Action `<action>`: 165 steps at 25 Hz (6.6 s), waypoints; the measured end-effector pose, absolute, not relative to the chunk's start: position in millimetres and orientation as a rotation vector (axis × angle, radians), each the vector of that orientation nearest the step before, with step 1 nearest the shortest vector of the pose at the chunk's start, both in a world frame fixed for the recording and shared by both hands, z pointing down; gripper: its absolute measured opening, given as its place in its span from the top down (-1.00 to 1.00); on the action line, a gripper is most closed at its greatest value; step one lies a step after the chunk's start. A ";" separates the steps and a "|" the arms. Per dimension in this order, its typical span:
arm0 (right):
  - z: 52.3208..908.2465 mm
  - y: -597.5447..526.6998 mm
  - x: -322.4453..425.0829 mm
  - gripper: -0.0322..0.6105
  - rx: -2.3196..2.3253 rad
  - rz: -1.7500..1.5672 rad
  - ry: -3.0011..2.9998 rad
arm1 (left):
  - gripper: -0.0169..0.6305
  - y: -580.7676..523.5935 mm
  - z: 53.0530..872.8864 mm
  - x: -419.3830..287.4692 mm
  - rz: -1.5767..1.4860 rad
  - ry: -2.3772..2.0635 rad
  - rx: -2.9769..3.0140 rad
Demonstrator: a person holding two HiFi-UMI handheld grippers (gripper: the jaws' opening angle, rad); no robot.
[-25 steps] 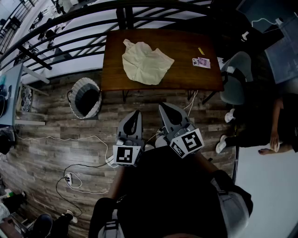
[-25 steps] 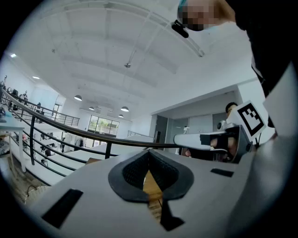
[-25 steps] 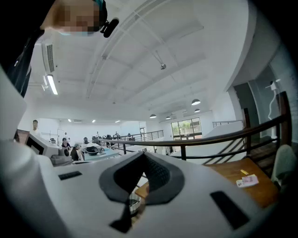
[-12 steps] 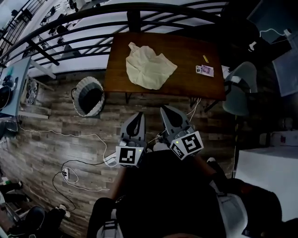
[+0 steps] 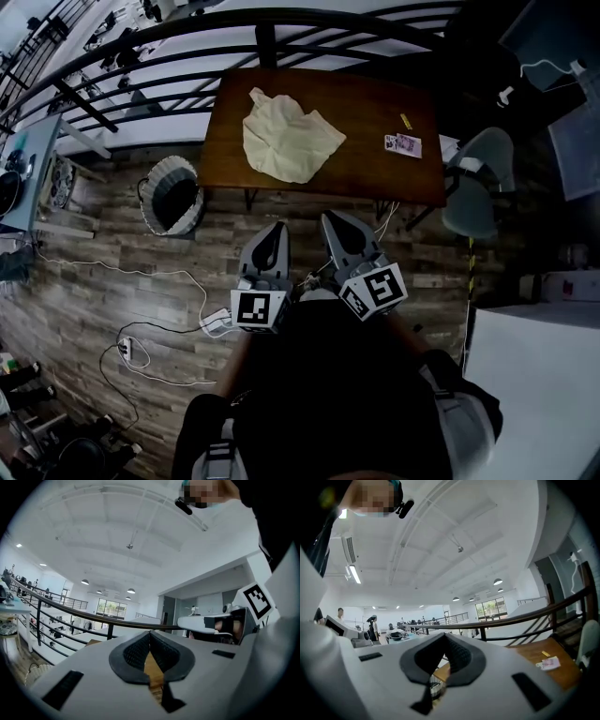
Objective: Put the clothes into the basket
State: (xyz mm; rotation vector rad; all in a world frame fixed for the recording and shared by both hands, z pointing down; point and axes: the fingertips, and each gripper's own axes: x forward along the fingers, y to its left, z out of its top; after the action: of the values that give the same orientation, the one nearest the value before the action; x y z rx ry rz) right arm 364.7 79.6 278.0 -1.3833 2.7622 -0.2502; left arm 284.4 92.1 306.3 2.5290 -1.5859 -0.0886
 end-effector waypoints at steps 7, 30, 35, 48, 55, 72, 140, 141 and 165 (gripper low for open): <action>287.4 79.8 393.1 0.87 -1.379 -0.252 2.790 | 0.91 86.4 309.6 299.2 -0.097 -1.677 2.484; 292.8 5.9 342.4 0.87 -1.377 -0.261 2.824 | 0.91 12.0 319.4 246.8 -0.098 -1.697 2.448; 293.1 -25.3 316.5 0.87 -1.433 -0.251 2.825 | 0.91 -24.3 318.3 222.6 -0.121 -1.649 2.471; 307.7 -81.1 254.9 0.87 -1.567 -0.294 2.778 | 0.91 -82.8 327.0 169.5 -0.105 -1.501 2.565; 325.7 -113.4 248.8 0.86 -1.592 -0.388 2.805 | 0.91 -111.5 336.5 166.8 -0.098 -1.479 2.535; 437.2 -258.5 265.4 0.25 -1.582 -0.737 2.986 | 0.91 -197.5 313.8 184.7 -0.101 -1.626 2.485; 410.3 -314.1 252.3 0.75 -1.405 -0.474 3.114 | 0.91 -231.5 312.5 183.7 -0.124 -1.793 2.390; 402.8 -313.5 246.0 0.75 -1.394 -0.459 3.107 | 0.91 -229.7 311.9 176.1 -0.123 -1.811 2.380; 311.3 -229.3 79.2 0.75 -0.972 -0.308 3.145 | 0.91 -132.2 312.9 8.8 -0.186 -2.140 2.113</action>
State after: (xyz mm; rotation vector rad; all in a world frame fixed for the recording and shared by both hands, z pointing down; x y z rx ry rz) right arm 79.2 -229.3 311.3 -0.9716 3.1448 -0.3081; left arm 8.8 -132.2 312.9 2.1132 -2.1400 -0.1856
